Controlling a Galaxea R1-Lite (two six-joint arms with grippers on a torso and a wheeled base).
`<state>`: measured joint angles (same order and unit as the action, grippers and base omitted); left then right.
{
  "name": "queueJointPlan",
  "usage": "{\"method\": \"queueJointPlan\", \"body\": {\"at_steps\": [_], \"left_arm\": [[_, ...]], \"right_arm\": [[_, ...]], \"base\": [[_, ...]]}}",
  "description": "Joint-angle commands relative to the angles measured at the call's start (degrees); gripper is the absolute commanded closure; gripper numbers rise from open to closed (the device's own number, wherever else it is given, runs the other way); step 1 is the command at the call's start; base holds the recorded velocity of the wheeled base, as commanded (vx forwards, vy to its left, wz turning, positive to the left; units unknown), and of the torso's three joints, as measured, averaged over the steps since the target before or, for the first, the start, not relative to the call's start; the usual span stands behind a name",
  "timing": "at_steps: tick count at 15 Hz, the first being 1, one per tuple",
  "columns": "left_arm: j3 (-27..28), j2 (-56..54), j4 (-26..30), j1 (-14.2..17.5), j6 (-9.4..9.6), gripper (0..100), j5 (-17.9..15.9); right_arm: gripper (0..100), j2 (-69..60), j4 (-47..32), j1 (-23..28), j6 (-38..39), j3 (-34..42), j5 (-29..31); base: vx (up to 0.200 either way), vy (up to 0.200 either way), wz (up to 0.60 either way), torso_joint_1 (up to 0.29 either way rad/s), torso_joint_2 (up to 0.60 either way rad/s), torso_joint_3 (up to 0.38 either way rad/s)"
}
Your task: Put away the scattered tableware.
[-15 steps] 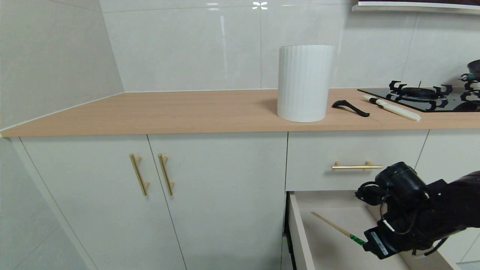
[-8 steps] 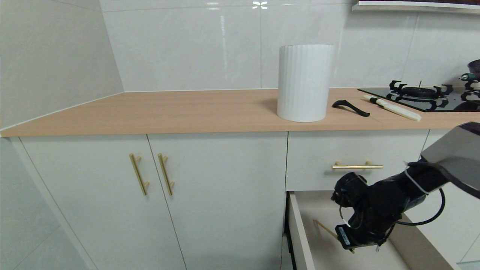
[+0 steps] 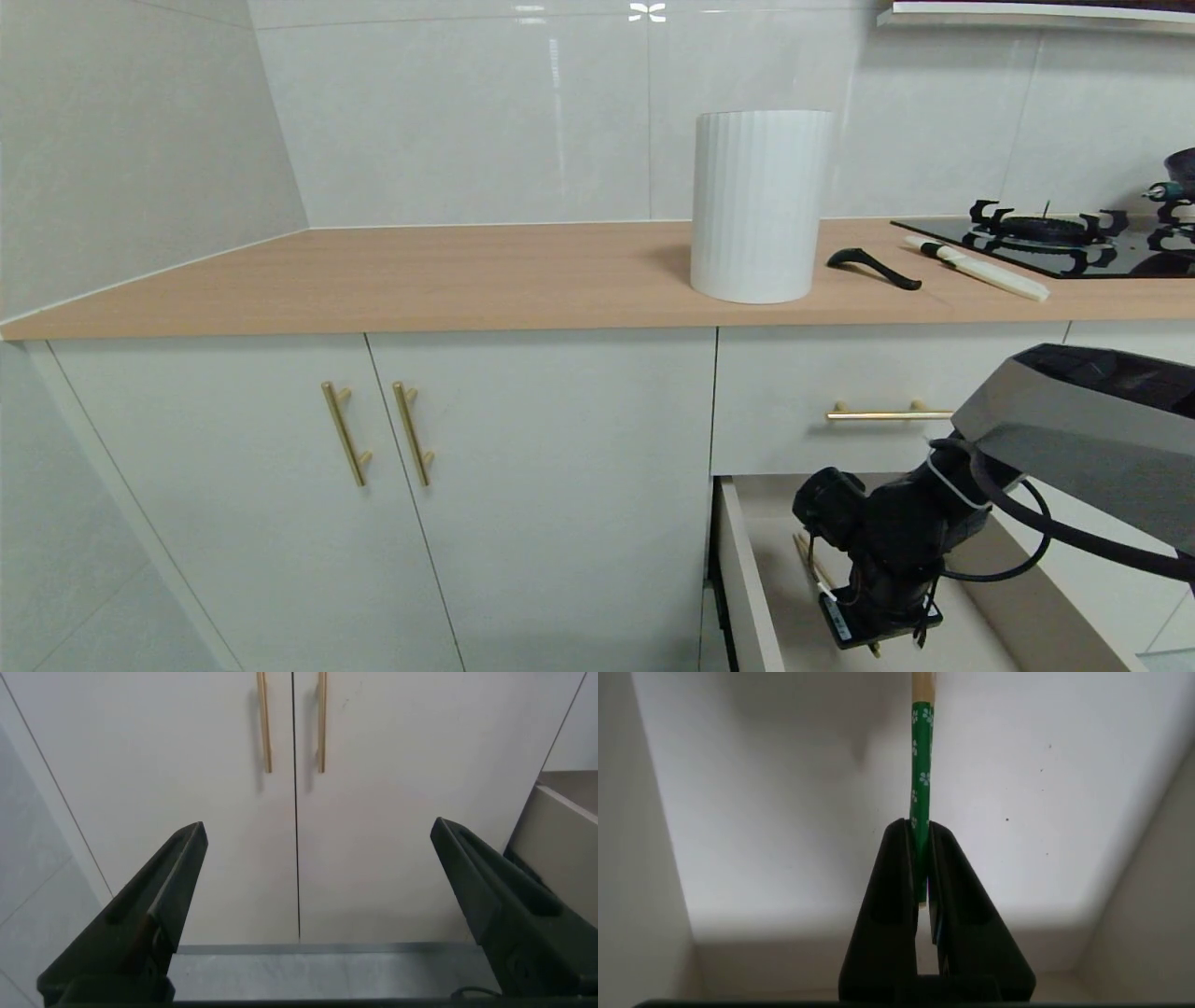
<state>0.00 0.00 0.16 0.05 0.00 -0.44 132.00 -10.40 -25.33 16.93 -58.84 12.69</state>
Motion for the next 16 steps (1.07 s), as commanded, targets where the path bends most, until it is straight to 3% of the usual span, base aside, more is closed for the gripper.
{"method": "queueJointPlan", "body": {"at_steps": [1, 8, 9, 16], "left_arm": [[0.00, 0.00, 0.02, 0.04, 0.00, 0, 0.00], [0.00, 0.00, 0.02, 0.04, 0.00, 0, 0.00], [0.00, 0.00, 0.02, 0.04, 0.00, 0, 0.00], [0.00, 0.00, 0.02, 0.04, 0.00, 0, 0.00]], "right_arm": [[100, 0.19, -0.06, -0.07, 0.29, 0.31, -0.03], [100, -0.78, 0.55, -0.16, 1.08, 0.40, -2.23], [0, -0.78, 0.47, -0.16, 1.08, 0.40, -2.23], [0, -0.87, 0.55, -0.16, 1.08, 0.40, -2.23]], "base": [[0.000, 0.000, 0.00, 0.000, 0.00, 0.000], [0.000, 0.000, 0.00, 0.000, 0.00, 0.000], [0.000, 0.000, 0.00, 0.000, 0.00, 0.000], [0.000, 0.000, 0.00, 0.000, 0.00, 0.000]]}}
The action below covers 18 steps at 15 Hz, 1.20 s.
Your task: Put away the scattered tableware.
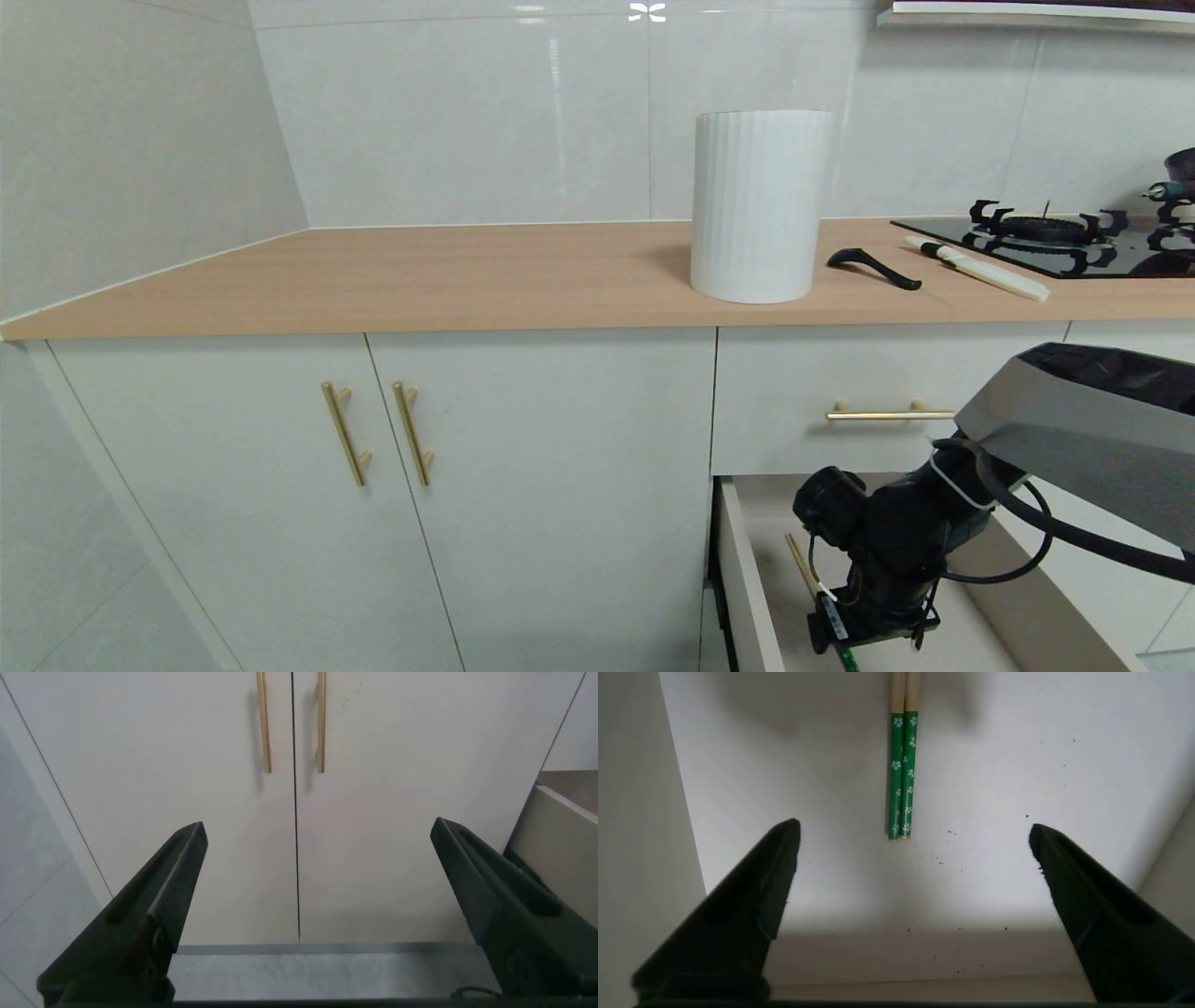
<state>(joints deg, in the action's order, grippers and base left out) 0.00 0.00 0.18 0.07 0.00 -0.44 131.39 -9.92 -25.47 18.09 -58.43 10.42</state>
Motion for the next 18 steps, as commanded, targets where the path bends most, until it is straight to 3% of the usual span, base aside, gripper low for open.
{"method": "queueJointPlan", "body": {"at_steps": [1, 5, 13, 18], "left_arm": [[0.00, 0.00, -0.01, 0.01, 0.00, 0, 0.00], [0.00, 0.00, -0.09, 0.01, 0.00, 0, 0.00], [0.00, 0.00, -0.01, 0.01, 0.00, 0, 0.00], [0.00, 0.00, -0.01, 0.01, 0.00, 0, 0.00]], "right_arm": [[0, -0.43, -0.01, -0.02, 0.01, -0.02, 0.04], [0, -10.54, -0.45, 0.42, 0.54, 2.71, -3.22], [0, -42.09, -0.36, 4.90, -1.92, 7.19, -3.22], [0, -47.54, -0.01, 9.73, -7.02, 7.54, -3.57]], "base": [[0.000, 0.000, 0.00, 0.000, 0.00, 0.000], [0.000, 0.000, 0.00, 0.000, 0.00, 0.000], [0.000, 0.000, 0.00, 0.000, 0.00, 0.000], [0.000, 0.000, 0.00, 0.000, 0.00, 0.000]]}}
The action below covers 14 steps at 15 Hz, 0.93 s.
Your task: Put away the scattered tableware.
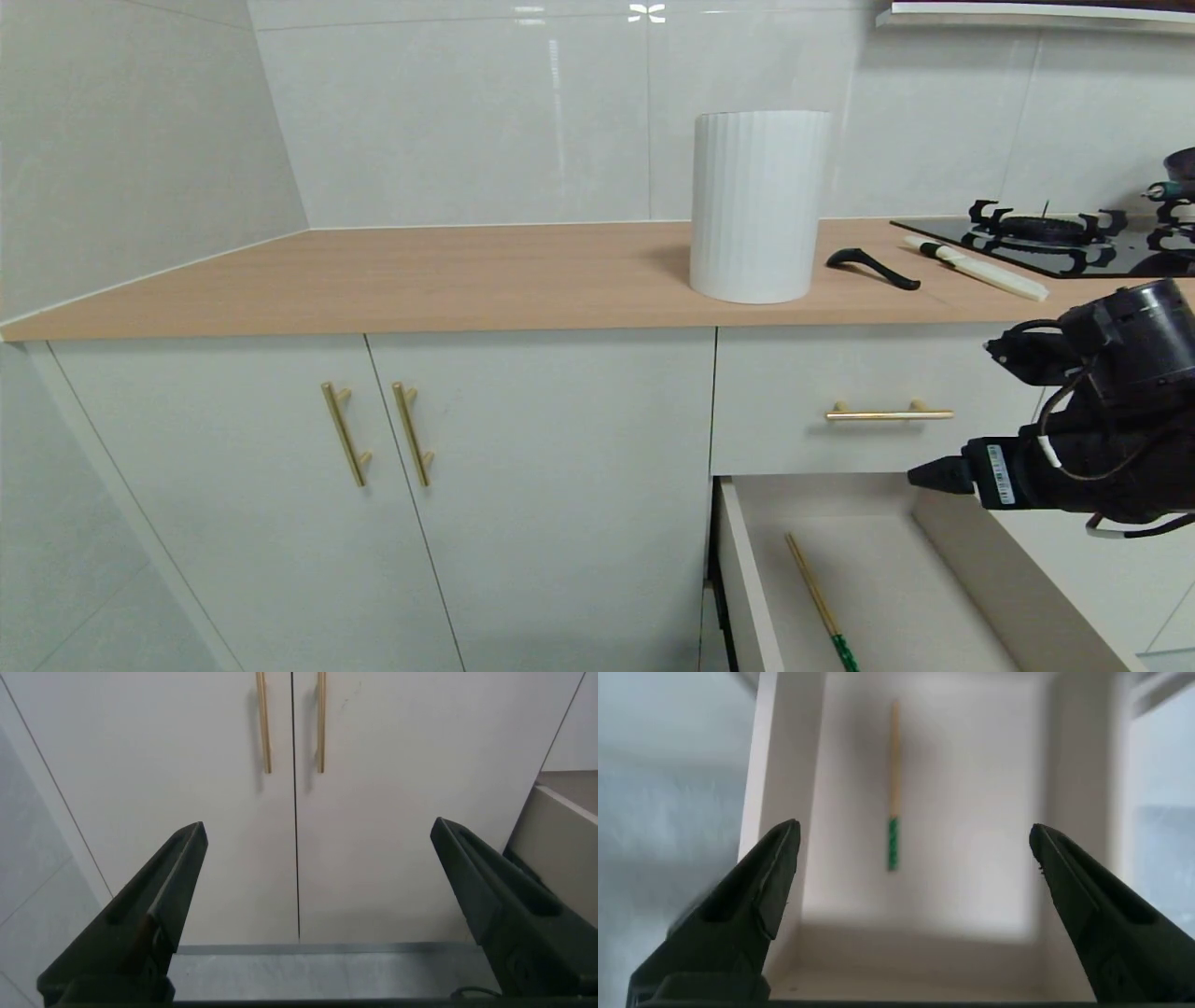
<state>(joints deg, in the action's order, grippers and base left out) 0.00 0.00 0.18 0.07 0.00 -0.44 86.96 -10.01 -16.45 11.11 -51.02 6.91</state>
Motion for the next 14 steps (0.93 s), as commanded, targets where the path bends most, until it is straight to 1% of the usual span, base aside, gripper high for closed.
{"method": "queueJointPlan", "body": {"at_steps": [1, 7, 10, 14], "left_arm": [[0.00, 0.00, -0.01, 0.01, 0.00, 0, 0.00], [0.00, 0.00, -0.01, 0.01, 0.00, 0, 0.00], [0.00, 0.00, -0.01, 0.01, 0.00, 0, 0.00], [0.00, 0.00, -0.01, 0.01, 0.00, 0, 0.00]], "right_arm": [[0, -3.20, 0.08, 0.80, -0.56, 0.13, 0.03], [0, -3.90, 0.08, 0.54, -1.00, 1.10, 0.03], [0, -4.43, 0.16, 0.54, -2.76, 1.62, 0.03], [0, -4.34, 0.16, 0.45, -2.84, 1.89, 0.12]], "base": [[0.000, 0.000, 0.00, 0.000, 0.00, 0.000], [0.000, 0.000, 0.00, 0.007, -0.03, -0.019], [0.000, 0.000, 0.00, 0.061, -0.23, -0.248], [0.000, 0.000, 0.00, 0.176, -0.50, -0.290]]}}
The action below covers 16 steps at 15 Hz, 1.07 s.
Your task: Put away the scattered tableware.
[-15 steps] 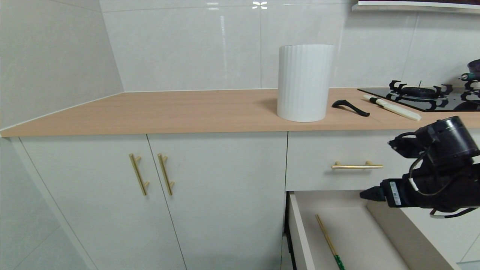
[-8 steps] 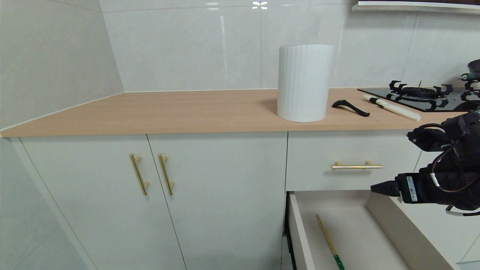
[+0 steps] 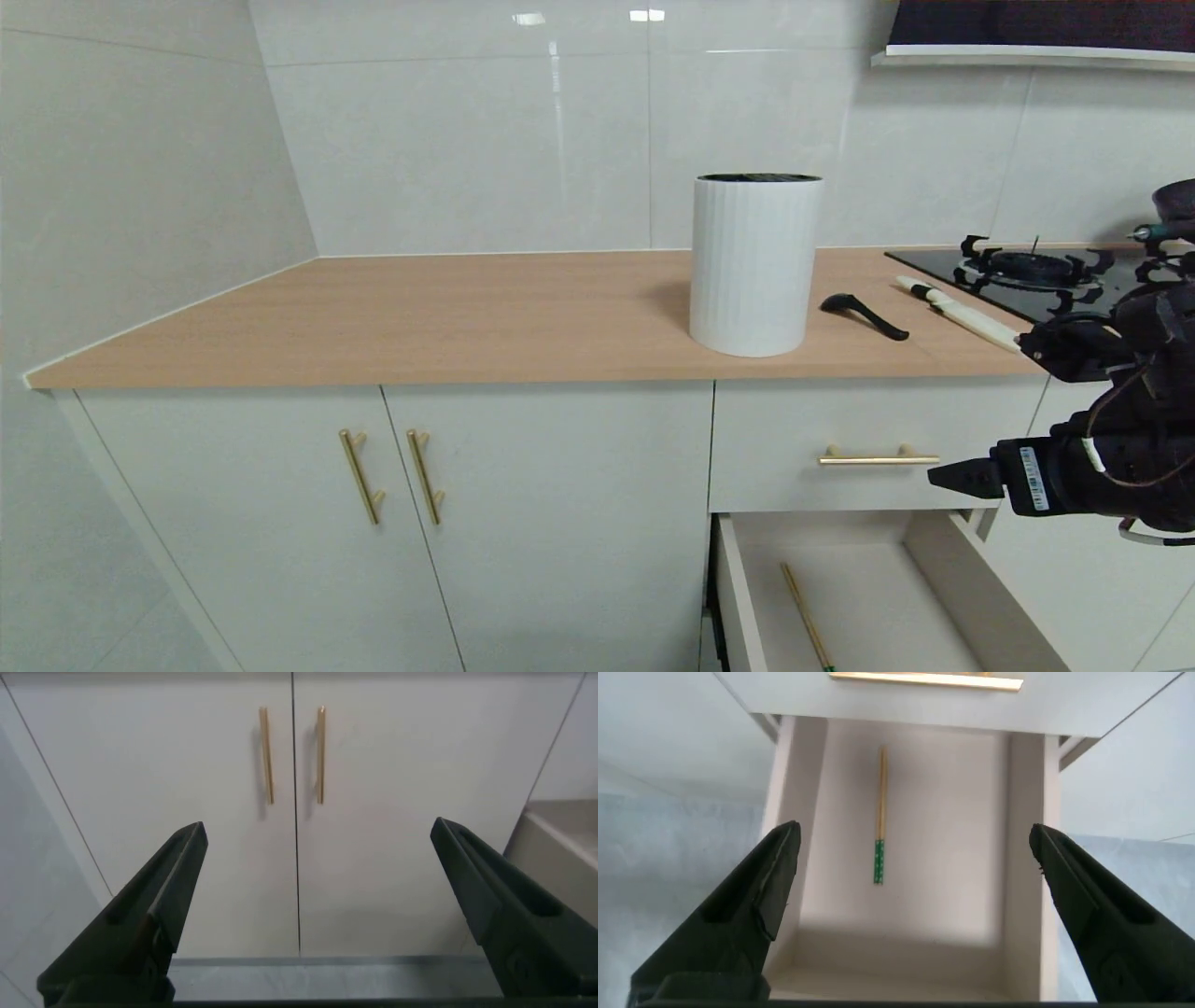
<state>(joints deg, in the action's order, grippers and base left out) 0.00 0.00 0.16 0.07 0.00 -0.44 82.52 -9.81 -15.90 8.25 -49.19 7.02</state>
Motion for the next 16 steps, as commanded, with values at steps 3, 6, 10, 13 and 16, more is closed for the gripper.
{"method": "queueJointPlan", "body": {"at_steps": [3, 6, 10, 13, 16], "left_arm": [[0.00, 0.00, 0.02, 0.01, 0.00, 0, 0.00], [0.00, 0.00, 0.02, 0.01, 0.00, 0, 0.00], [0.00, 0.00, 0.02, 0.01, 0.00, 0, 0.00], [0.00, 0.00, 0.02, 0.01, 0.00, 0, 0.00], [0.00, 0.00, 0.02, 0.01, 0.00, 0, 0.00]], "right_arm": [[0, 0.10, -0.03, -0.10, -0.08, 0.15, 0.01], [0, 0.10, -0.03, -0.80, -0.08, 0.50, 0.01], [0, 0.19, 0.32, -0.89, -0.08, 0.50, 0.10], [0, 0.63, 4.89, -0.89, -0.17, 2.78, 0.45], [0, 3.26, 9.64, 0.60, -5.26, 2.52, -0.08]], "base": [[0.000, 0.000, 0.00, 0.183, -0.47, -0.289], [0.000, 0.000, 0.00, 0.198, -0.47, -0.279], [0.000, 0.000, 0.00, 0.214, -0.49, -0.279], [0.000, 0.000, 0.00, 0.082, -0.18, -0.108], [0.000, 0.000, 0.00, 0.009, -0.02, -0.007]]}}
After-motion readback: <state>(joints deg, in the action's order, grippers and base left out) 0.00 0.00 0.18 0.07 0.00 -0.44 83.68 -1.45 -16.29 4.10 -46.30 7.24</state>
